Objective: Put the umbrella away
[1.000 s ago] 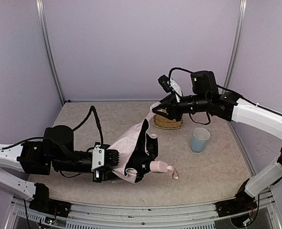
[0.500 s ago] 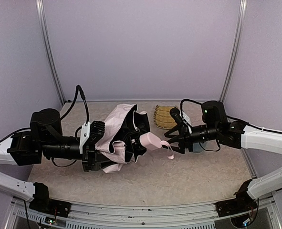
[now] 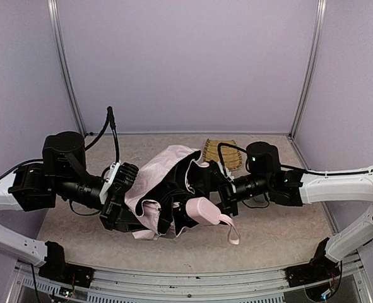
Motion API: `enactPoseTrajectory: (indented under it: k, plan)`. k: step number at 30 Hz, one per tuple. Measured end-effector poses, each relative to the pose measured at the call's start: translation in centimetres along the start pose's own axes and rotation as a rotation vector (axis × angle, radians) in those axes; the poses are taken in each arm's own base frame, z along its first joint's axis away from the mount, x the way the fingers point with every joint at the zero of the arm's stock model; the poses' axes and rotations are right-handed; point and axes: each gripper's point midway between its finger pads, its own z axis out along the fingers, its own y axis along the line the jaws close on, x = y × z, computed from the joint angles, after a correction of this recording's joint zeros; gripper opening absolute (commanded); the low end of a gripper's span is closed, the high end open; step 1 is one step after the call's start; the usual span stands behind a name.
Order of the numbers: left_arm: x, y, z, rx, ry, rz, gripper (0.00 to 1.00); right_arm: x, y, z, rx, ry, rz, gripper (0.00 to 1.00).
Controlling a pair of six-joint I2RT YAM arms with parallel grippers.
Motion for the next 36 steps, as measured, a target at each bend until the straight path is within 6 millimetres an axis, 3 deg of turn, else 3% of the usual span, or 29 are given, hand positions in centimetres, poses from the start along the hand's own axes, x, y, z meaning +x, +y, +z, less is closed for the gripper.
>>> enactPoseTrajectory:
  k: [9,21,23,27,33,35,36]
  plan:
    - [-0.2,-0.7,0.2,0.051,0.002,-0.002,0.00,0.0,-1.0,1.3,-0.005,0.021,-0.013,0.91]
    - [-1.1,1.5,-0.3,-0.003,-0.008,-0.058,0.00,2.9,-2.0,0.7,0.120,0.111,0.038,0.89]
    - [-1.2,1.5,-0.3,-0.004,-0.010,-0.061,0.00,3.1,-1.9,0.8,0.125,0.110,0.041,0.80]
    - [-1.2,1.5,-0.2,-0.003,-0.009,-0.064,0.00,2.2,-2.0,1.0,0.126,0.070,0.031,0.45]
    - [-0.8,1.3,0.2,0.019,-0.002,-0.073,0.00,0.6,-2.5,1.7,0.136,-0.011,0.007,0.27]
    - [-0.8,1.3,0.2,0.021,-0.001,-0.074,0.00,0.7,-2.8,1.9,0.140,-0.018,-0.001,0.14]
    - [-0.9,1.3,0.2,0.022,-0.003,-0.073,0.00,0.8,-2.9,1.9,0.144,-0.017,-0.005,0.03]
